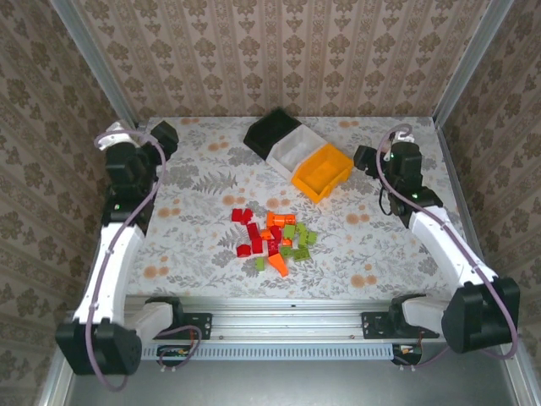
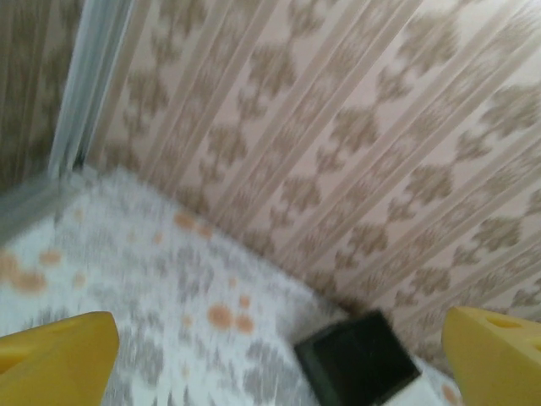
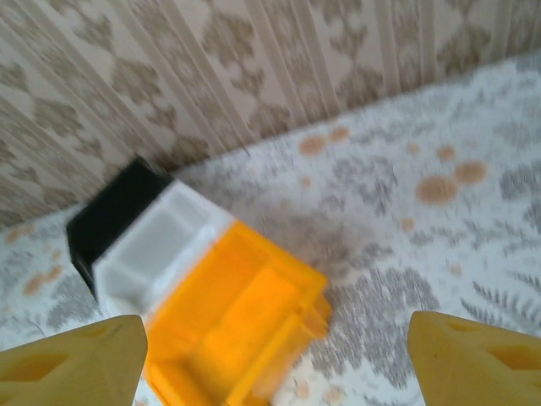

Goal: Sort the legos into containers by color

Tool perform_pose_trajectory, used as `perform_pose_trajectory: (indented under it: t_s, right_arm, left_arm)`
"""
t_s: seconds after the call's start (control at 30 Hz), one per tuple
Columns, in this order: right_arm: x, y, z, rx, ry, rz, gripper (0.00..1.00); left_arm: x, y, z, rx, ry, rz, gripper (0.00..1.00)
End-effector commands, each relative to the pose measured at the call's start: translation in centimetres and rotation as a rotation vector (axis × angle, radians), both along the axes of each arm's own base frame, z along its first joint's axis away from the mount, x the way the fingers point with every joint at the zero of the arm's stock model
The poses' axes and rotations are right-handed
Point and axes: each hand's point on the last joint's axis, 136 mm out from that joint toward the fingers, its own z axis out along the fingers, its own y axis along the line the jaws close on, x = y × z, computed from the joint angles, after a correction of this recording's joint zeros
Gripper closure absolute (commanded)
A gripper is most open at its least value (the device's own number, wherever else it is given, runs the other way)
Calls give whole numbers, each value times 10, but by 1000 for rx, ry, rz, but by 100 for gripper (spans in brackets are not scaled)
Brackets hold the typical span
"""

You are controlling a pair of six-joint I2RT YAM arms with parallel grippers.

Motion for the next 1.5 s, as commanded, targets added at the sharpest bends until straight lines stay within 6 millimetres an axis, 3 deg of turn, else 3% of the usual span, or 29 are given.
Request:
perform_pose_trajectory:
  t_s: [0.0, 0.17, 0.3, 0.47, 0.57, 0.83, 0.93, 1.17, 1.47]
  right_arm:
    - [-3, -10, -18, 55, 101, -99, 21]
    - [11, 2, -57, 103, 210, -97, 22]
    - [35, 31, -88, 160, 302, -26, 22]
    - [55, 60, -112, 158, 369, 7, 25]
    - [59, 64, -129, 132, 413, -17, 29]
    - [47, 67, -161, 91, 477, -58, 44]
    - [49, 73, -167, 73, 497, -11, 56]
    - [52, 75, -164, -19, 489, 44, 73]
    - [66, 86, -156, -143, 440, 195, 82]
  left_arm:
    - [15, -17, -37, -146, 205, -43, 0]
    - [49, -38, -64, -56, 393, -112, 0]
    - [65, -63, -86, -1, 508, -265, 4]
    - [62, -83, -128, -75, 606, -359, 13]
    - [58, -93, -142, -128, 640, -390, 16]
    - [52, -102, -146, -153, 657, -416, 19]
    - [51, -103, -144, -154, 659, -418, 19]
    - [50, -99, -136, -126, 634, -407, 19]
    - [49, -96, -133, -101, 623, -401, 19]
